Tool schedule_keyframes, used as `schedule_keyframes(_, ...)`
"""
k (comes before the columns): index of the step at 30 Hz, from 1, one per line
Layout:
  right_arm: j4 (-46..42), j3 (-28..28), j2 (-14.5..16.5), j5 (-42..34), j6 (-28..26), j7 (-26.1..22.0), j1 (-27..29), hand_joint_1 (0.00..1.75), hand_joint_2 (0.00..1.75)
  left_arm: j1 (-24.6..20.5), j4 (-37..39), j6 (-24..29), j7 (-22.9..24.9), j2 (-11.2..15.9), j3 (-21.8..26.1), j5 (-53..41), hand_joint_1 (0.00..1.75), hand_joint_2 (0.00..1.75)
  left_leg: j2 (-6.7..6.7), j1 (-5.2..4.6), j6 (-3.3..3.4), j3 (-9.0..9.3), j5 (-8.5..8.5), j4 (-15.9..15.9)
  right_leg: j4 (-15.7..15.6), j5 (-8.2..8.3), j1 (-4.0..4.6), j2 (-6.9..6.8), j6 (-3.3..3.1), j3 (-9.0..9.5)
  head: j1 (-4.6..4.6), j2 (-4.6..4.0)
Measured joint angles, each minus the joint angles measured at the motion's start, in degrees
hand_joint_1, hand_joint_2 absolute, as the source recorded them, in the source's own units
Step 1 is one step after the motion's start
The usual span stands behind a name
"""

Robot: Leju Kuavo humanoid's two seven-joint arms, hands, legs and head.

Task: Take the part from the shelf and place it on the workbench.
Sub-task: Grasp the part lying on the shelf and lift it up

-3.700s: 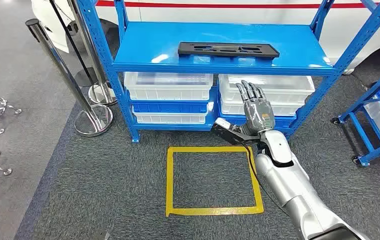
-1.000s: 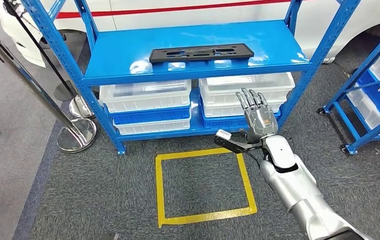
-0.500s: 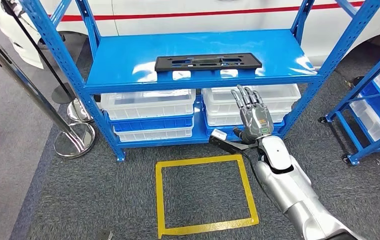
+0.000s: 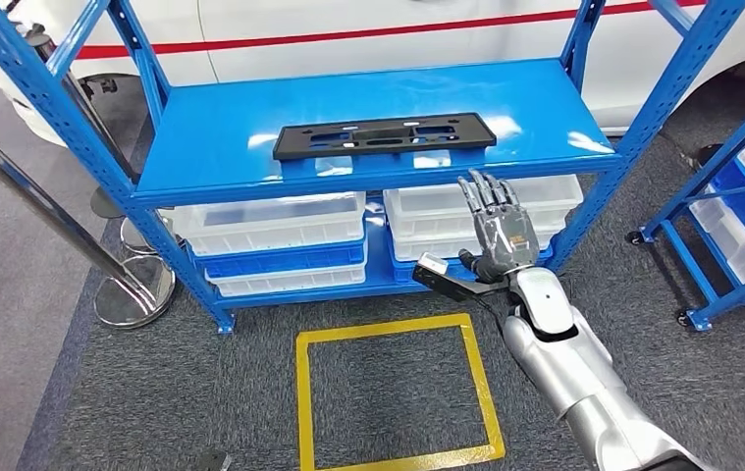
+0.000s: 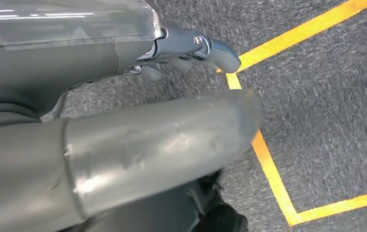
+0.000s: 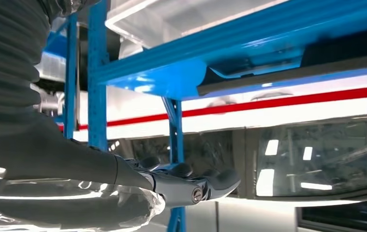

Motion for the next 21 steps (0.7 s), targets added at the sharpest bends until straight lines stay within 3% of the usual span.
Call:
schedule_keyframes(2,0.07,0.01,0.15,0.07,0.25,-0.2,0.13,0.0,1.75,0.11,0.0,-0.01,0.01,0.0,-0.02,-0.02,0.0,0.0,-0.01,-0.04,0.18,-2.64,-2.12,1.57,0.01,-1.03,0.39,0.14,-0.15,1.23,-0.01,0.0)
schedule_keyframes(3,0.09,0.01,0.21,0.1,0.33,-0.29,0.16,0.0,1.75,0.14,0.0,-0.01,0.01,0.01,-0.02,-0.02,0.0,0.0,-0.01,-0.09,0.49,-2.65,-1.29,-0.29,0.01,-1.56,0.58,0.2,-0.16,1.96,0.0,0.0)
schedule_keyframes(4,0.11,0.01,0.32,0.13,0.36,-0.35,0.19,0.0,1.75,0.15,0.0,-0.01,0.01,0.01,-0.02,-0.01,0.0,0.0,-0.03,-0.2,0.92,-1.94,0.93,-3.54,0.01,-2.11,0.74,0.24,-0.15,2.73,0.01,0.0)
schedule_keyframes(6,0.15,0.02,0.56,0.18,0.37,-0.42,0.21,0.0,1.75,0.18,0.0,-0.01,0.01,0.08,-0.02,0.01,0.0,0.0,-0.11,-0.61,2.0,-0.14,7.28,-10.57,0.0,-3.08,0.88,0.25,-0.08,3.73,0.04,0.0)
schedule_keyframes(7,0.18,0.03,0.63,0.19,0.37,-0.42,0.22,0.0,1.75,0.19,0.0,-0.01,0.01,0.1,-0.02,0.02,0.0,0.0,-0.16,-0.79,2.36,0.36,9.46,-12.62,0.0,-3.36,0.89,0.25,-0.05,3.93,0.05,0.0)
schedule_keyframes(8,0.19,0.03,0.66,0.19,0.37,-0.43,0.22,0.0,1.75,0.21,0.0,-0.01,0.01,0.13,-0.02,0.03,0.0,0.0,-0.19,-0.89,2.57,0.5,10.6,-13.52,0.0,-3.49,0.87,0.24,-0.03,3.94,0.06,0.0)
schedule_keyframes(14,0.25,0.05,0.74,0.2,0.38,-0.43,0.25,0.0,1.75,0.25,0.0,0.01,0.01,0.15,-0.01,0.03,0.0,0.0,-0.37,-1.18,2.51,0.36,9.87,-13.24,0.2,-3.63,1.06,0.32,0.18,4.35,0.08,0.0)
schedule_keyframes(17,0.33,0.13,1.09,0.19,0.4,-0.51,0.52,0.0,1.75,0.22,-0.26,-0.01,0.03,0.16,-0.03,-0.02,0.0,0.0,-0.45,-1.42,2.95,1.32,8.79,-14.01,0.67,-3.9,0.73,0.57,1.03,4.34,0.04,0.0)
schedule_keyframes(20,0.61,0.17,1.48,-0.09,0.24,-0.72,1.38,0.0,1.75,0.16,-0.85,-0.07,0.15,0.3,-0.03,-0.12,0.0,0.0,-0.51,-1.17,3.99,5.13,7.23,-15.2,11.85,-7.47,0.06,0.29,2.71,-3.52,0.05,0.0)
schedule_keyframes(21,0.69,0.18,1.51,-0.14,0.21,-0.74,1.59,0.0,1.75,0.17,-0.93,-0.08,0.16,0.33,-0.04,-0.14,0.0,0.0,-0.57,-1.11,3.99,6.19,6.31,-15.15,13.61,-7.79,-0.09,0.2,3.02,-5.93,0.04,0.0)
